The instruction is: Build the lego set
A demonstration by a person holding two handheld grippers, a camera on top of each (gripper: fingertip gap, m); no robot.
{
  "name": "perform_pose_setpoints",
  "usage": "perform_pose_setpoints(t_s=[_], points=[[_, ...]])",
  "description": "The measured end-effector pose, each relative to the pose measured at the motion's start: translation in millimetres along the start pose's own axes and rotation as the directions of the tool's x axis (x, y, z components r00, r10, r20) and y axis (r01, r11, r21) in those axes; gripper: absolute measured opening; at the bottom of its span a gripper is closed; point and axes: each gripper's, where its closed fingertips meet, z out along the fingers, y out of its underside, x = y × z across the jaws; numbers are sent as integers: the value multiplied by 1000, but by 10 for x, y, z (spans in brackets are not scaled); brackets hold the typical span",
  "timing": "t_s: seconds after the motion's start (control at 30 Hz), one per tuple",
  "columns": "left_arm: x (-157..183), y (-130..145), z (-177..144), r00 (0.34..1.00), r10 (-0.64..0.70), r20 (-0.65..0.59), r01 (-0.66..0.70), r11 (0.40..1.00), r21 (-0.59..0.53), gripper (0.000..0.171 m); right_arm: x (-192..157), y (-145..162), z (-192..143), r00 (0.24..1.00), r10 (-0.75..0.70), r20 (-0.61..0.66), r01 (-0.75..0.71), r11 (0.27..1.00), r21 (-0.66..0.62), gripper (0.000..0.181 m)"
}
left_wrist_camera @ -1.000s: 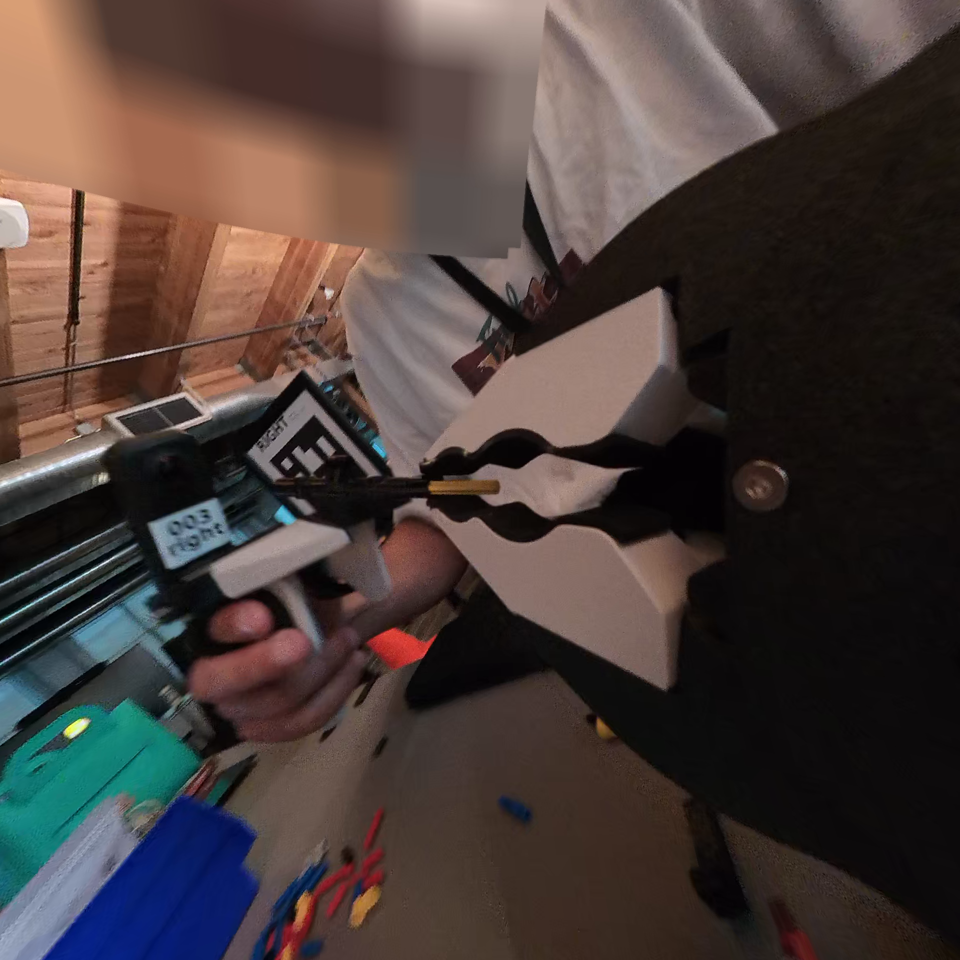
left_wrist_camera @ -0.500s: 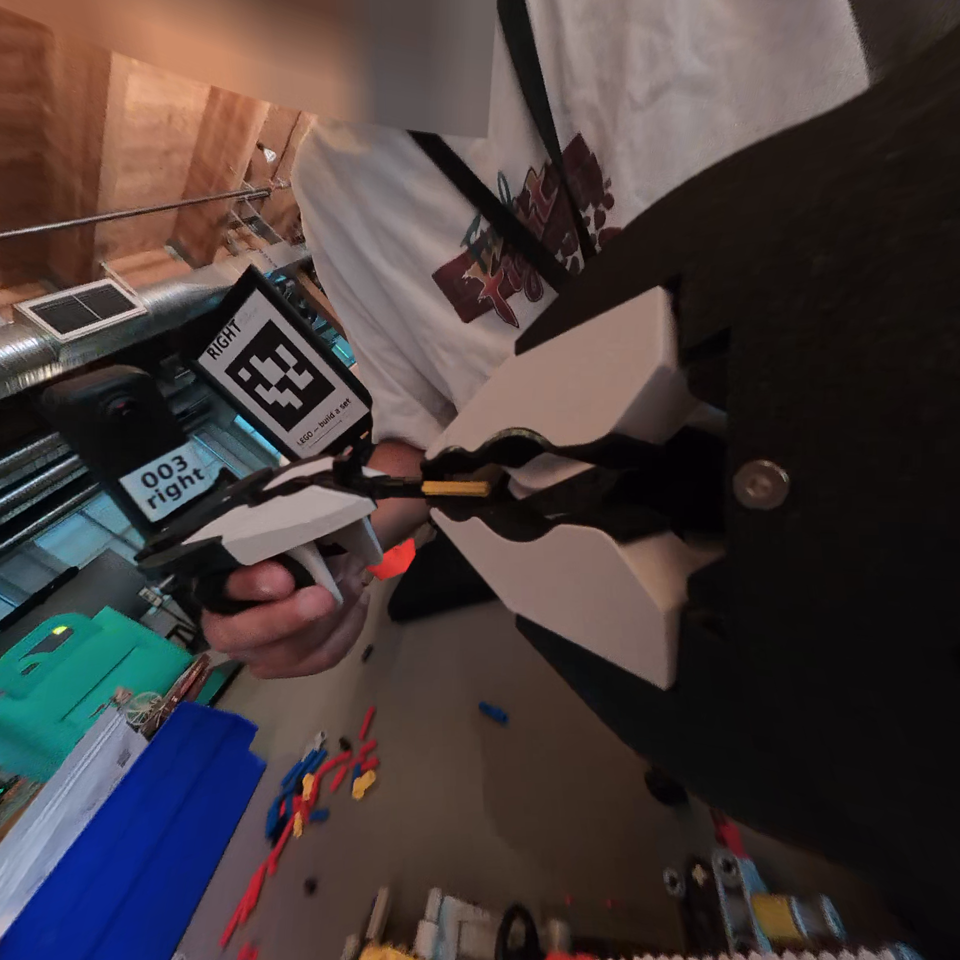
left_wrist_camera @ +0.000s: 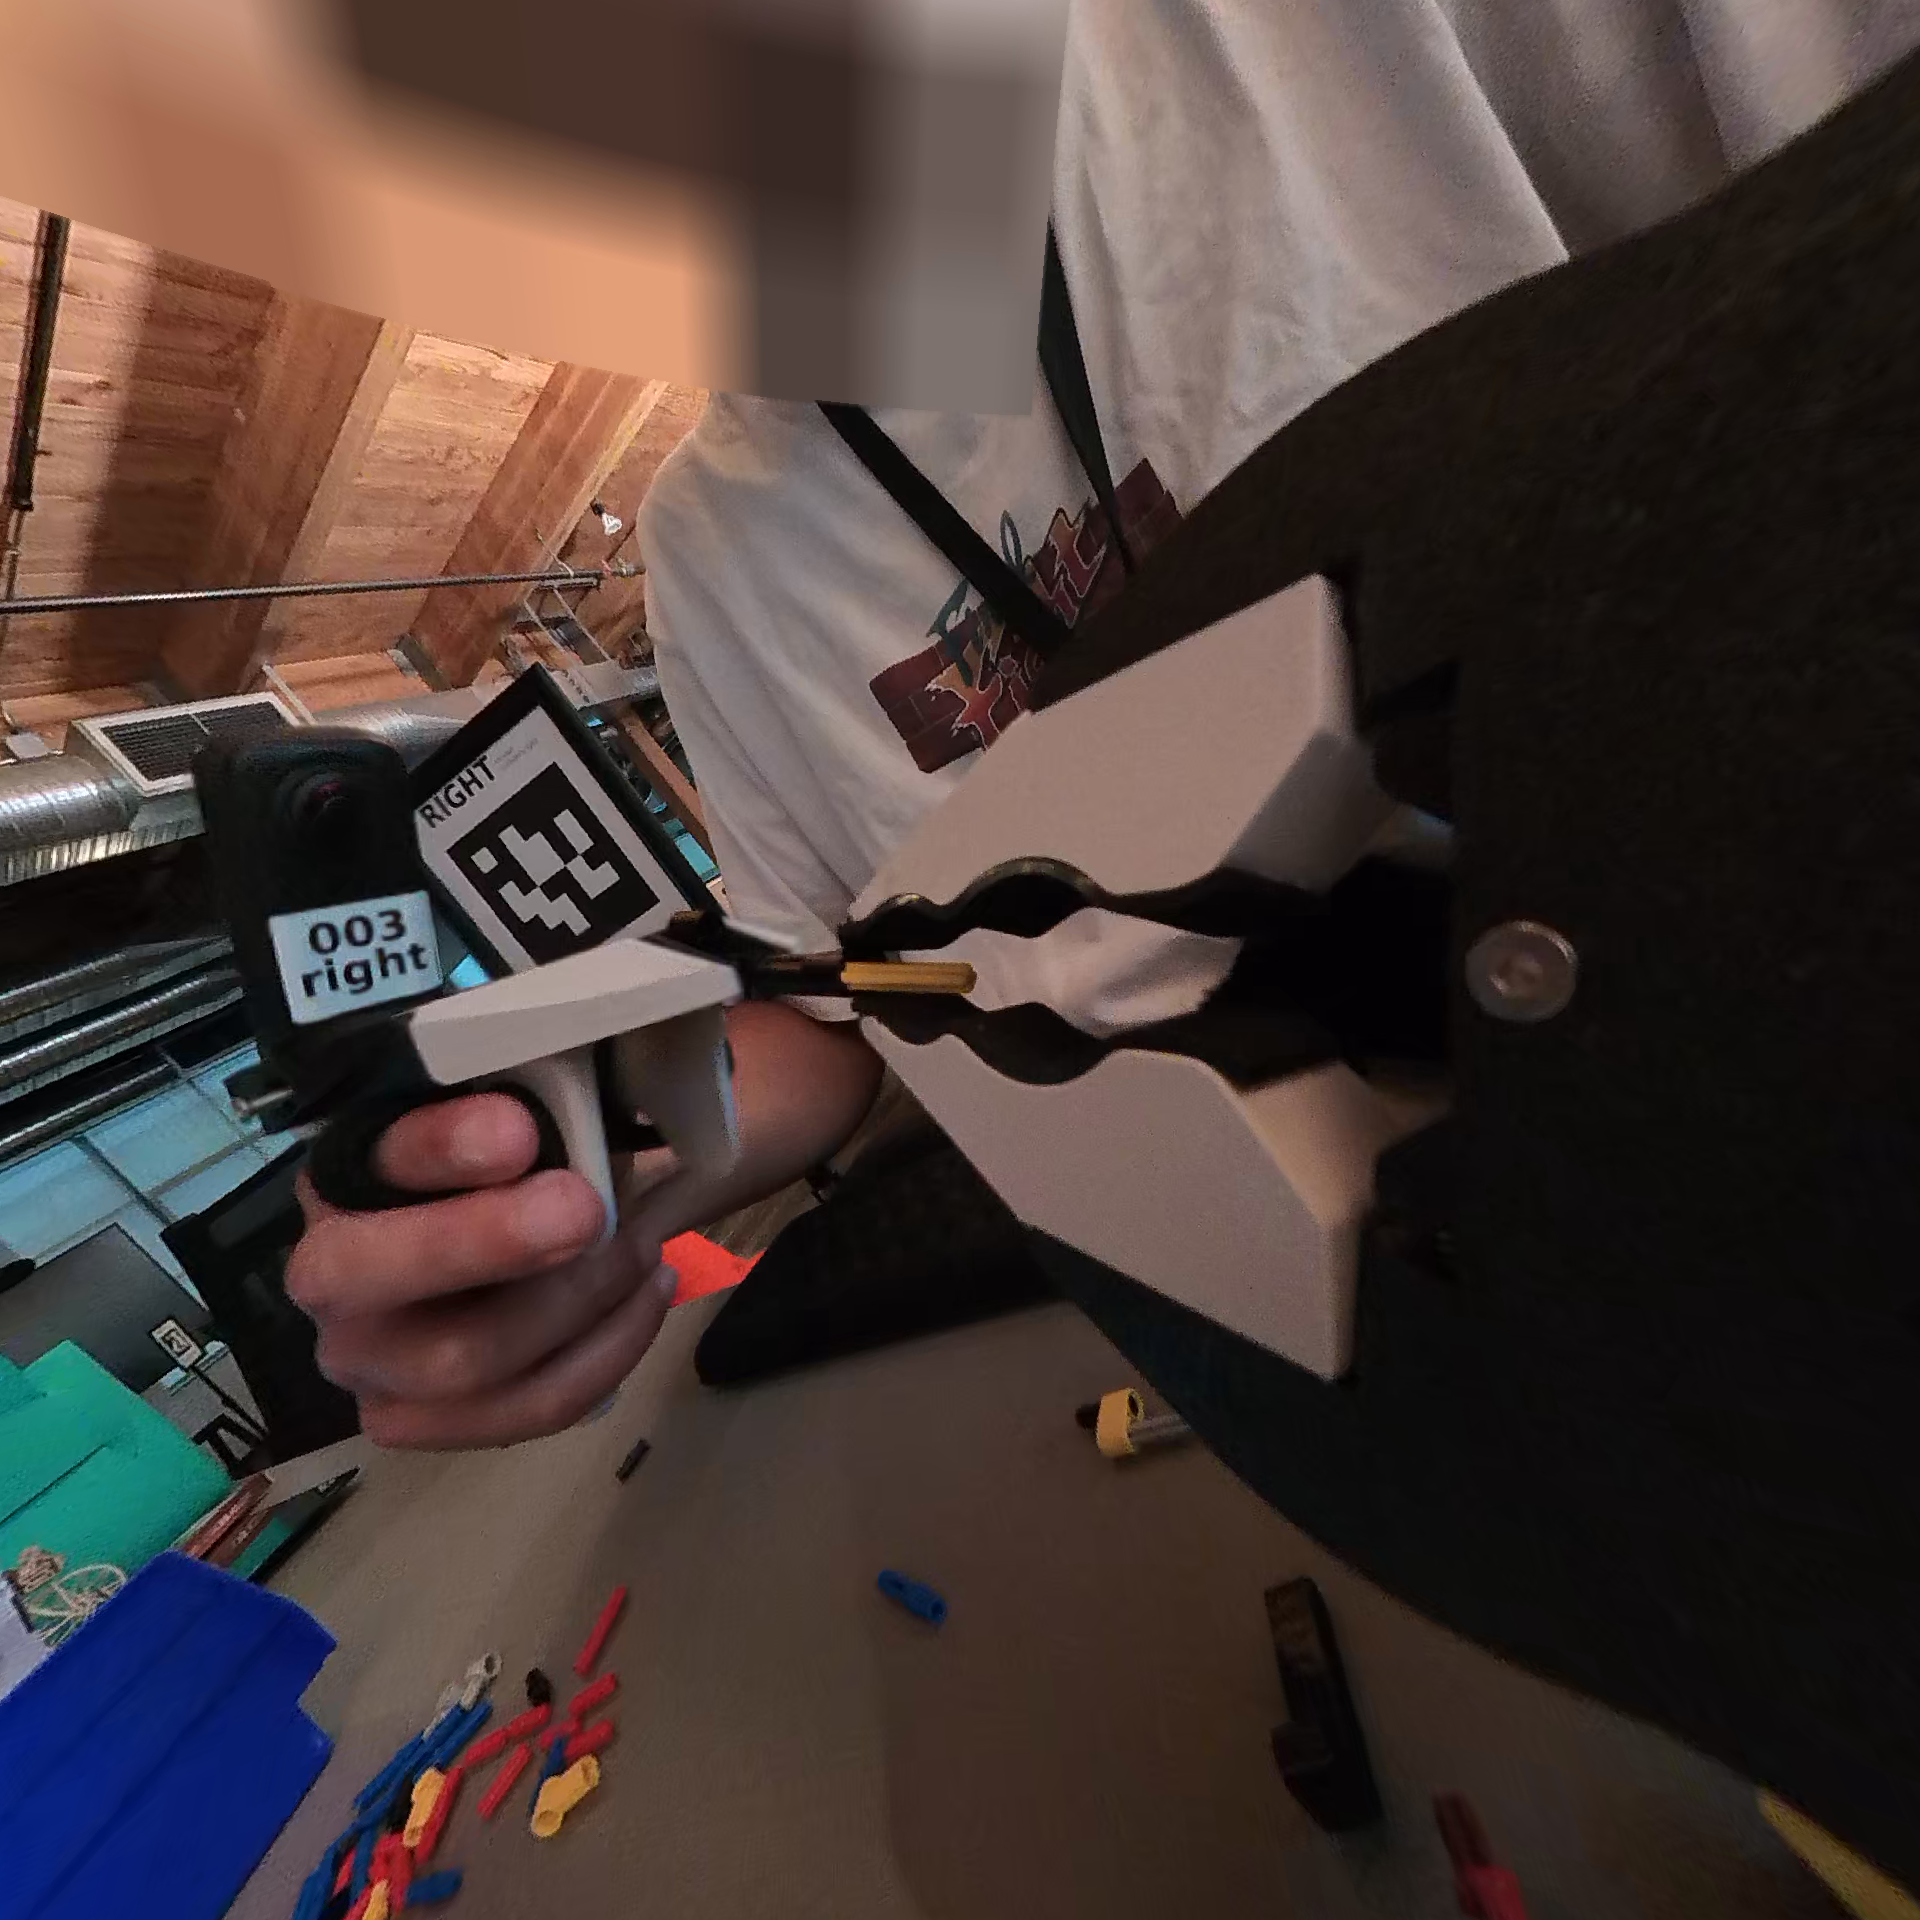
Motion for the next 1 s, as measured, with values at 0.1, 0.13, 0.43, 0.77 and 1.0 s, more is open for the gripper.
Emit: perform_pose_setpoints(t_s=[0.1,0.13,0.43,0.77,1.0], points=[[9,-13,-3,1000,-3,-1,3,1000,7,4,3,-4,5,1000,-9,-8,9,1000,0,7],[-15,-26,-11,1000,7,22,-8,1000,10,4,20,12,5,1000,7,-9,-7,1000,-10,7],[-293,-378,-249,395,727,562,-696,636,-334,26,350,250,-104,715,699,11,-699,714,32,7],[-404,-235,-55,39,874,484,-749,346,-566,11,185,233,-93,301,902,309,-950,314,8,6],[-409,-271,-95,44,862,504,-753,361,-551,6,203,321,-63,264,915,304,-961,276,5,5]])
